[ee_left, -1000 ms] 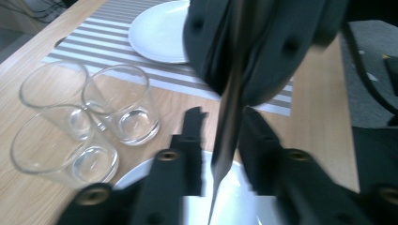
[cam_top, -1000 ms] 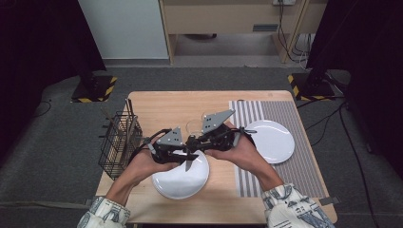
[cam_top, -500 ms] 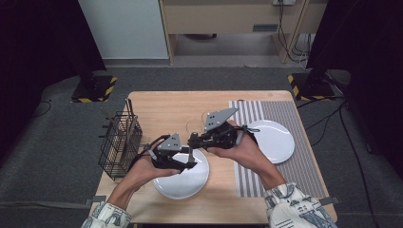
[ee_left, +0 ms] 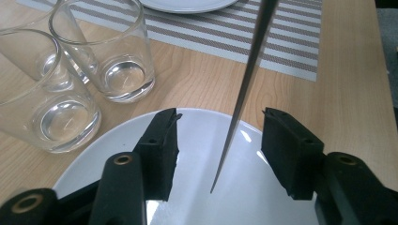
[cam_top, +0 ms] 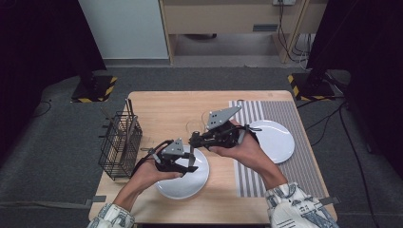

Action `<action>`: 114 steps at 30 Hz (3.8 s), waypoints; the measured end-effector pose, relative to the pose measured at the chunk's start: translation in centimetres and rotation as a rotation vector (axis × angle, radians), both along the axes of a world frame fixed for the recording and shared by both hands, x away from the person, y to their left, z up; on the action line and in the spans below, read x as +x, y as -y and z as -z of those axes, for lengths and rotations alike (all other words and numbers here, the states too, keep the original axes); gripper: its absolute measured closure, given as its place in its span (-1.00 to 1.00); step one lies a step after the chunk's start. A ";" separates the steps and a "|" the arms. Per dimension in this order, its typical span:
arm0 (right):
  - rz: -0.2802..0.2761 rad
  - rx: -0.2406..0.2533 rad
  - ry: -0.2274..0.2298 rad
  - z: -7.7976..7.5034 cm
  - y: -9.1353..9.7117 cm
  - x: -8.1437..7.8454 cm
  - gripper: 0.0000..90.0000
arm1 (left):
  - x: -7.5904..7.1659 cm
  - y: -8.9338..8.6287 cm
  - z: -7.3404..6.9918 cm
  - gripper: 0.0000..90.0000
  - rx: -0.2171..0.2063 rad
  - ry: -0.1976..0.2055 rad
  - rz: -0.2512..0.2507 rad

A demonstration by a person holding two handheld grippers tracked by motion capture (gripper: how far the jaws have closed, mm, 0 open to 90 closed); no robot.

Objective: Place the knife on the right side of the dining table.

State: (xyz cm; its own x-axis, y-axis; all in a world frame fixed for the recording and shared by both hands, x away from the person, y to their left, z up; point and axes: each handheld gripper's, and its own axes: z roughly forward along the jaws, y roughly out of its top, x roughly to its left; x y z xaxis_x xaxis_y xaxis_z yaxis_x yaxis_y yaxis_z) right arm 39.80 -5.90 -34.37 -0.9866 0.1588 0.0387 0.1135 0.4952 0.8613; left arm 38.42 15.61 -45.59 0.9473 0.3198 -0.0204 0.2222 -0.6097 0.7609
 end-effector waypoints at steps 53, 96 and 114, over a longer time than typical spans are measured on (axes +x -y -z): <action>-0.042 -0.025 0.030 0.2 0.8 -0.4 0.76 | -0.3 0.0 0.6 0.96 0.031 0.001 0.105; 0.035 -0.203 0.114 -0.7 -0.8 -0.8 0.98 | -0.3 0.4 1.2 0.96 0.156 0.003 0.090; 0.109 -0.290 0.097 2.0 0.5 0.1 1.00 | -0.2 -0.6 1.0 0.96 0.143 -0.006 0.077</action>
